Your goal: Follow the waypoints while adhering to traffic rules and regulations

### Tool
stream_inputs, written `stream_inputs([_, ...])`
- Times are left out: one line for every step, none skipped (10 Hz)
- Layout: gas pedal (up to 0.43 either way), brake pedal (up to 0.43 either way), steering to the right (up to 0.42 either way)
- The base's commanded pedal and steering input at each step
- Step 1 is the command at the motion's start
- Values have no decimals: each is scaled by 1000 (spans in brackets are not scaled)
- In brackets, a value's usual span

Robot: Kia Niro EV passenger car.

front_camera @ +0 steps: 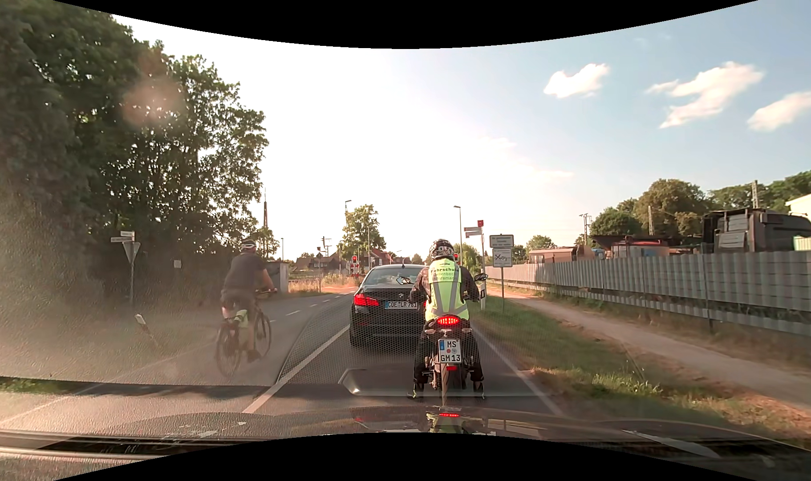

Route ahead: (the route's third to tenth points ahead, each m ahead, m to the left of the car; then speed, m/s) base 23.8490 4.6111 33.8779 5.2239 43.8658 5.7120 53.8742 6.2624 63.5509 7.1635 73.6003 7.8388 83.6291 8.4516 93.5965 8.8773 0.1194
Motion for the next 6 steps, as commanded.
stream_inputs([0, 134, -1])
stream_inputs([0, 134, -1])
stream_inputs([0, 134, -1])
stream_inputs([0, 134, 0])
stream_inputs([0, 134, 0])
stream_inputs([0, 134, -1])
